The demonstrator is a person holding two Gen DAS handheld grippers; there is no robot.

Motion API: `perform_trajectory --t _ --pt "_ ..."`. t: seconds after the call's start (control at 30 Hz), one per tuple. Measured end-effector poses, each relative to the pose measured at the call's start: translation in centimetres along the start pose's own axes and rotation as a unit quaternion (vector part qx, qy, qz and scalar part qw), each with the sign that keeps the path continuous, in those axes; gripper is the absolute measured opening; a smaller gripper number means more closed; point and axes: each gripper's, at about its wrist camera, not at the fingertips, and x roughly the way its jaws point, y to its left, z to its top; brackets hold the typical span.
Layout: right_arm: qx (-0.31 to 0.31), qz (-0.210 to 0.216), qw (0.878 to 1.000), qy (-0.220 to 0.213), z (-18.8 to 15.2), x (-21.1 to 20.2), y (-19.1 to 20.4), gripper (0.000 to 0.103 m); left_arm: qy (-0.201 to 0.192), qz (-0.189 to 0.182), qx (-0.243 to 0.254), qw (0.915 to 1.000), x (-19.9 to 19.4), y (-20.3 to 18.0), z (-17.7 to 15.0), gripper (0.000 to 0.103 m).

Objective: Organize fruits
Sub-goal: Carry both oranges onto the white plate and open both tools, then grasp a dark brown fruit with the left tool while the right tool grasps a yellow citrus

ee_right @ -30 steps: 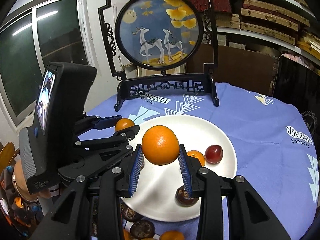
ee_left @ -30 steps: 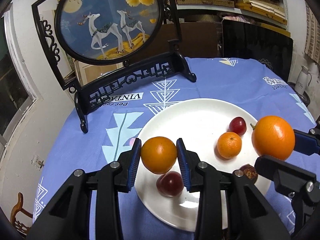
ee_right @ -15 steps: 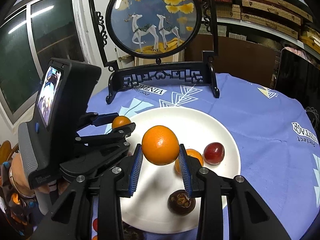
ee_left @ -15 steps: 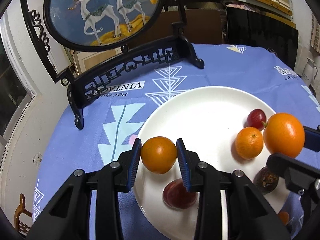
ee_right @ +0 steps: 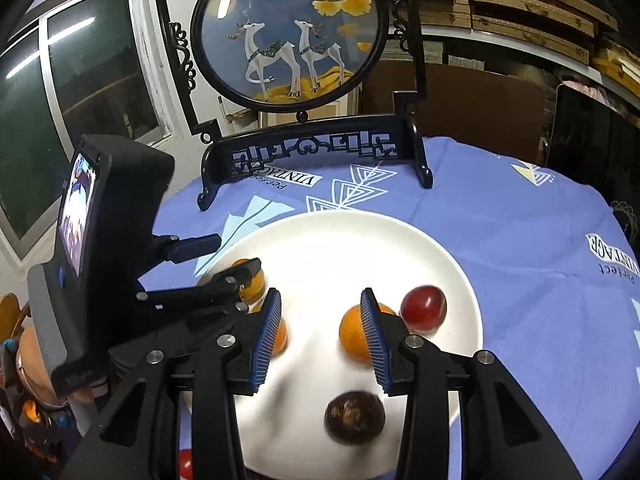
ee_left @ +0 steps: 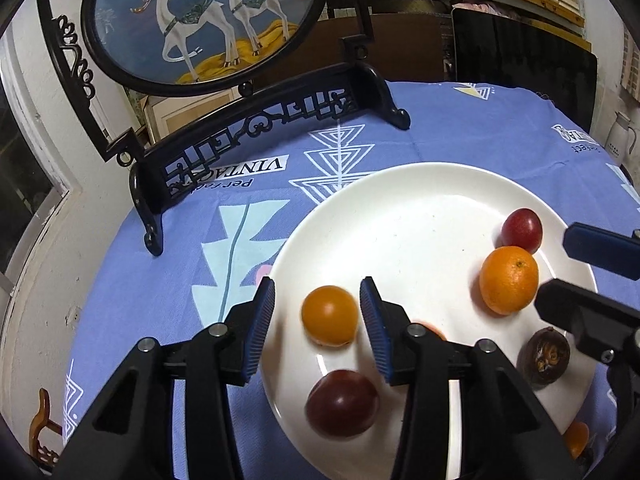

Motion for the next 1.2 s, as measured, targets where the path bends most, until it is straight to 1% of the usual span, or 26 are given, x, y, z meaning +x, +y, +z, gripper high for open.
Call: perform_trajectory --t 0.03,0.1,0.23,0.27,0.3,0.33,0.4,0.53,0.63,0.67,0.73,0.8,0.83,0.9,0.97,1.07,1.13,1.2 --pt "0.001 0.001 1.000 0.003 -0.3 -0.2 0.1 0.047 0.000 0.000 0.001 1.0000 -0.1 0.0 -0.1 0.048" --pt "0.002 0.000 1.000 0.008 -0.8 -0.6 0.1 0.052 -0.007 0.005 0.003 1.0000 -0.8 0.0 -0.5 0.053" --pt "-0.001 -0.002 1.000 0.003 -1.8 -2.5 0.6 0.054 -0.022 0.003 0.009 0.9997 -2.9 0.3 -1.4 0.056" --pt "0.001 -0.002 1.000 0.000 -2.2 -3.3 0.7 0.056 -0.025 0.001 0.008 0.9997 -3.5 0.5 -1.7 0.057" --pt "0.006 -0.001 1.000 -0.002 -2.6 -4.1 0.6 0.061 -0.028 -0.001 0.006 0.9996 -4.1 0.8 -2.0 0.058" --pt "0.010 0.002 1.000 -0.005 -3.0 -4.8 0.7 0.064 -0.031 -0.004 0.005 0.9995 -4.8 1.1 -2.3 0.060" --pt "0.011 0.003 1.000 -0.013 -4.1 -6.6 0.8 0.066 -0.036 -0.009 0.000 0.9993 -6.3 1.8 -3.4 0.062" --pt "-0.009 -0.006 1.000 -0.011 -6.8 -9.4 1.6 0.066 -0.038 -0.026 0.004 0.9989 -9.3 2.8 -6.7 0.064" --pt "-0.033 -0.022 0.999 -0.005 -9.1 -10.9 2.5 0.070 -0.029 -0.055 0.010 0.9980 -11.3 3.2 -10.1 0.065" --pt "-0.044 -0.026 0.999 -0.002 -10.0 -11.3 2.9 0.071 -0.026 -0.066 0.021 0.9973 -12.1 2.9 -11.7 0.066" --pt "-0.058 -0.024 0.998 0.004 -11.3 -11.7 3.3 0.071 -0.019 -0.076 0.036 0.9963 -12.6 2.2 -13.6 0.066" --pt "-0.069 -0.033 0.997 0.009 -12.7 -12.0 3.7 0.071 -0.001 -0.088 0.053 0.9947 -12.8 1.1 -15.8 0.066" --pt "-0.073 -0.038 0.997 0.012 -13.1 -12.0 3.8 0.071 0.007 -0.093 0.057 0.9940 -12.8 0.6 -16.6 0.066" --pt "-0.076 -0.034 0.996 0.022 -14.3 -12.0 3.7 0.071 0.019 -0.107 0.063 0.9921 -12.7 -0.4 -17.8 0.066" --pt "-0.078 -0.035 0.996 0.032 -15.1 -11.9 3.5 0.071 0.027 -0.109 0.064 0.9917 -12.3 -1.3 -18.3 0.066" --pt "-0.077 -0.032 0.995 0.047 -16.2 -11.8 3.2 0.071 0.033 -0.104 0.064 0.9920 -11.5 -2.3 -18.2 0.066" --pt "-0.075 -0.025 0.995 0.057 -16.7 -11.6 3.2 0.071 0.041 -0.105 0.059 0.9919 -10.7 -2.7 -17.8 0.066" --pt "-0.075 -0.013 0.995 0.063 -17.2 -11.2 3.7 0.071 0.043 -0.097 0.059 0.9926 -10.3 -3.2 -17.7 0.065"
